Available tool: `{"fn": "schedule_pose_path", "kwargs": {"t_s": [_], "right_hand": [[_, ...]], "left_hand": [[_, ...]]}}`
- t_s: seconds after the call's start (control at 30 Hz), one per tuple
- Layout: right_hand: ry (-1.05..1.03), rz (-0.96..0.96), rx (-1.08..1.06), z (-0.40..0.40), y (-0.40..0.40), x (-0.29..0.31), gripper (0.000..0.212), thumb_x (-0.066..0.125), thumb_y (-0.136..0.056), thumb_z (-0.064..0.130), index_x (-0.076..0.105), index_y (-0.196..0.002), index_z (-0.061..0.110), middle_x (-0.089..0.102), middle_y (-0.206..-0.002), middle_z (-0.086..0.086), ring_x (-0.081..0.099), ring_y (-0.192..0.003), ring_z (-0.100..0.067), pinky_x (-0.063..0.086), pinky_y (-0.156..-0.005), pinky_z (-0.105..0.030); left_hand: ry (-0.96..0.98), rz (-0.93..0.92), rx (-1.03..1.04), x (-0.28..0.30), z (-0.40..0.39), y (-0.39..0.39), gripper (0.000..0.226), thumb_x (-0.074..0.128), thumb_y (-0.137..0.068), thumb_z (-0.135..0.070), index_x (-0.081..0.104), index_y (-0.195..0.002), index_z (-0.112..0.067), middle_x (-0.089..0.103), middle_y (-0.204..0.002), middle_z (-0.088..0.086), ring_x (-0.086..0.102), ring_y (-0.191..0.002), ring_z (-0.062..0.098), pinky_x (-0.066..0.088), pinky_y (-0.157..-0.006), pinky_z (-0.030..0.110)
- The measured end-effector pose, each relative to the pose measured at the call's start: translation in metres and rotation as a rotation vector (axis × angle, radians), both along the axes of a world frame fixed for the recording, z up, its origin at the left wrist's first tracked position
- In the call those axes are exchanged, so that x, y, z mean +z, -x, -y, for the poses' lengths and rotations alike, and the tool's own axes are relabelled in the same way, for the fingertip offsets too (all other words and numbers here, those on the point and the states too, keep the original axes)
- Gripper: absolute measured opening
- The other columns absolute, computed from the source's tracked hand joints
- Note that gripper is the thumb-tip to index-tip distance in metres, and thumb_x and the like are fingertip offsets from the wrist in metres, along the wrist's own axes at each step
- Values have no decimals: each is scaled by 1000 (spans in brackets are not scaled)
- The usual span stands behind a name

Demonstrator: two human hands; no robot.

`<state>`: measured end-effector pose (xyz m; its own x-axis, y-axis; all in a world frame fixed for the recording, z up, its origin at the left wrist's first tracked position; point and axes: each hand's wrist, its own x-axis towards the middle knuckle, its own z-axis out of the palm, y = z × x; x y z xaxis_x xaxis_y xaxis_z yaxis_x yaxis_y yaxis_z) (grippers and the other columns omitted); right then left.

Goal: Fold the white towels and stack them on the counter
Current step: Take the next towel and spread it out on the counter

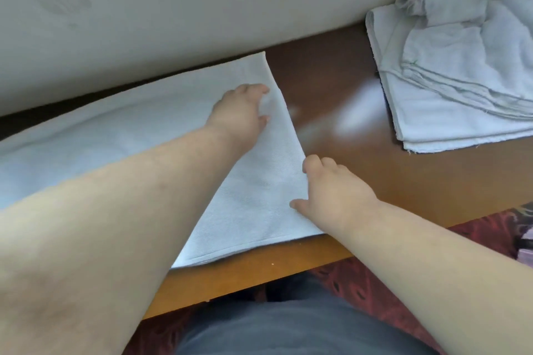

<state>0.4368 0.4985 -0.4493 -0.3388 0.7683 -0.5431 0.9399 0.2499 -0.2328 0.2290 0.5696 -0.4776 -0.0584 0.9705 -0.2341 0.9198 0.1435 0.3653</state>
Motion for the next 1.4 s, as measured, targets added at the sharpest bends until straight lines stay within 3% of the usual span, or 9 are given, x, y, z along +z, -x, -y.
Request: {"fn": "schedule_pose_path", "kwargs": {"t_s": [0.13,0.4,0.6,0.8,0.93,1.1,1.17,1.23,1.4], "right_hand": [[-59,-134,197,-7,46,7,35,52,-92,37,48,-125,25,50,-117,-1,49,-109,-24,46,-84,-39],[-24,247,416,-7,133,-1,13,47,-89,34,51,-98,24,54,-98,2,49,-83,-23,38,-66,-32],[-36,370,575,17,247,3,20,44,-94,30,61,-94,19,61,-94,2,57,-82,-21,38,-61,-29],[-152,-129,541,35,386,31,31,48,-95,41,58,-122,27,62,-116,4,58,-103,-22,46,-79,-32],[-205,-454,709,53,486,30,30,51,-95,30,63,-123,23,63,-124,1,58,-112,-20,41,-89,-26],[-195,-87,916,65,563,-1,44,48,-90,21,49,-134,27,58,-130,-1,49,-122,-26,34,-108,-46],[-238,99,998,64,570,-9,32,45,-92,21,53,-123,20,60,-122,-4,52,-111,-25,39,-101,-44],[-222,50,1023,59,569,-5,22,47,-94,23,61,-105,11,65,-104,-7,54,-90,-24,43,-69,-30],[41,-453,546,32,547,16,15,53,-81,39,63,-86,28,59,-65,13,52,-52,1,39,-43,-19]], "left_hand": [[7,15,38,6,75,17,46,53,-94,-38,44,-138,-30,44,-143,-3,41,-128,24,34,-105,37],[75,-128,248,8,183,114,40,46,-95,-43,47,-134,-35,48,-133,-3,41,-122,24,31,-100,38],[86,298,165,9,236,171,44,51,-96,-37,46,-139,-33,46,-142,-6,36,-132,16,30,-109,31],[-320,156,829,6,307,255,38,56,-93,-25,54,-131,-20,54,-129,3,44,-121,23,31,-106,34],[-262,602,1345,-9,314,303,50,54,-95,-28,41,-141,-15,55,-122,-1,53,-112,18,40,-97,30],[-87,620,1285,-29,298,340,42,58,-92,-37,54,-128,-17,66,-96,-7,60,-102,20,40,-79,24],[-39,606,1196,-31,288,347,17,56,-91,-39,60,-92,-22,65,-86,-2,62,-88,25,40,-63,27],[-88,585,1141,-27,280,350,22,53,-91,-39,50,-75,-24,61,-89,7,59,-80,29,39,-57,28],[-395,710,1115,-5,272,351,10,48,-95,-41,44,-102,-35,63,-92,-10,60,-80,6,40,-60,23]]}}
